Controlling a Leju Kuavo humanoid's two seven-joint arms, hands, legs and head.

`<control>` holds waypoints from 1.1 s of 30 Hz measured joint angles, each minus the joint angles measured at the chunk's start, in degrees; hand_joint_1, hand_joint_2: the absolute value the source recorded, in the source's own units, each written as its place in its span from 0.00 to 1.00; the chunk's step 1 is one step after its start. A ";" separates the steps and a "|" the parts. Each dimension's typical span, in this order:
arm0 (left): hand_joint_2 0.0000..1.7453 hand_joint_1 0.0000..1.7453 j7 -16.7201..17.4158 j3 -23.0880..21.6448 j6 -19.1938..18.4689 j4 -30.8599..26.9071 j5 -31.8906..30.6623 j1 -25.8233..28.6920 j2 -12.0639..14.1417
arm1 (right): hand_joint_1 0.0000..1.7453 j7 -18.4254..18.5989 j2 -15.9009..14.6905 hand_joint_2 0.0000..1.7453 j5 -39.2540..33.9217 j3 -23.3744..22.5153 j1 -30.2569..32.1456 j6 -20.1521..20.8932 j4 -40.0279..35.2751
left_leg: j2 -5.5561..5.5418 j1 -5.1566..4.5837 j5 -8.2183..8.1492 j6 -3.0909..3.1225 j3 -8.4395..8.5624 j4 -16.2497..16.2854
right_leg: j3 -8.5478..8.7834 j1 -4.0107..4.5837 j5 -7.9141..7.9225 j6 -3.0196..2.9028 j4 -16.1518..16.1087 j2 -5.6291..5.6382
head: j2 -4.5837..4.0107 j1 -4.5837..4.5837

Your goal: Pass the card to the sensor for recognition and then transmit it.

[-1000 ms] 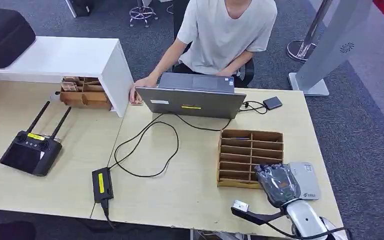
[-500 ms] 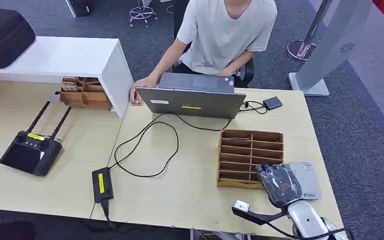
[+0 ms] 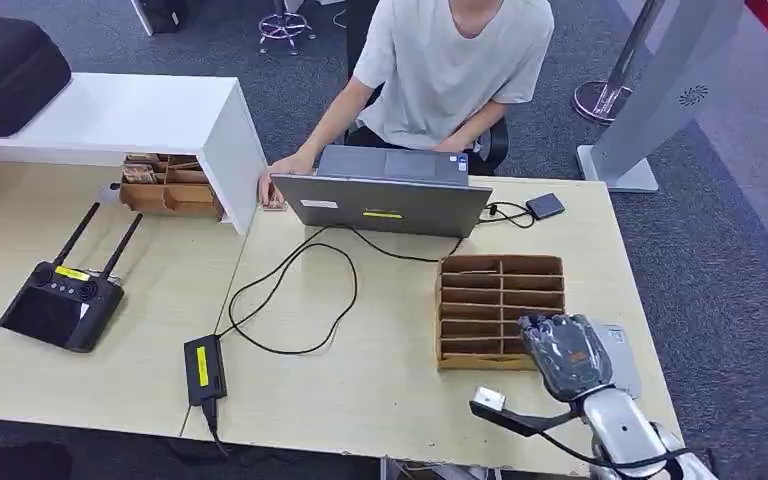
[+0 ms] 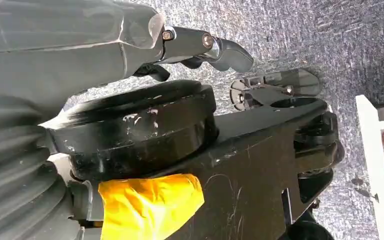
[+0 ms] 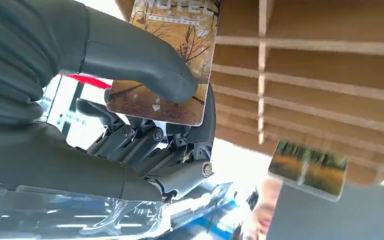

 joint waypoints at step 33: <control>1.00 0.00 0.22 0.00 -0.92 0.00 -0.37 -0.07 0.09 | 1.00 -2.42 -4.59 1.00 -4.76 4.83 -23.43 7.37 -3.69 | -0.02 0.00 0.01 -0.01 0.00 0.01 | 0.01 0.01 0.01 -0.01 0.03 -0.01 | 0.00 -0.02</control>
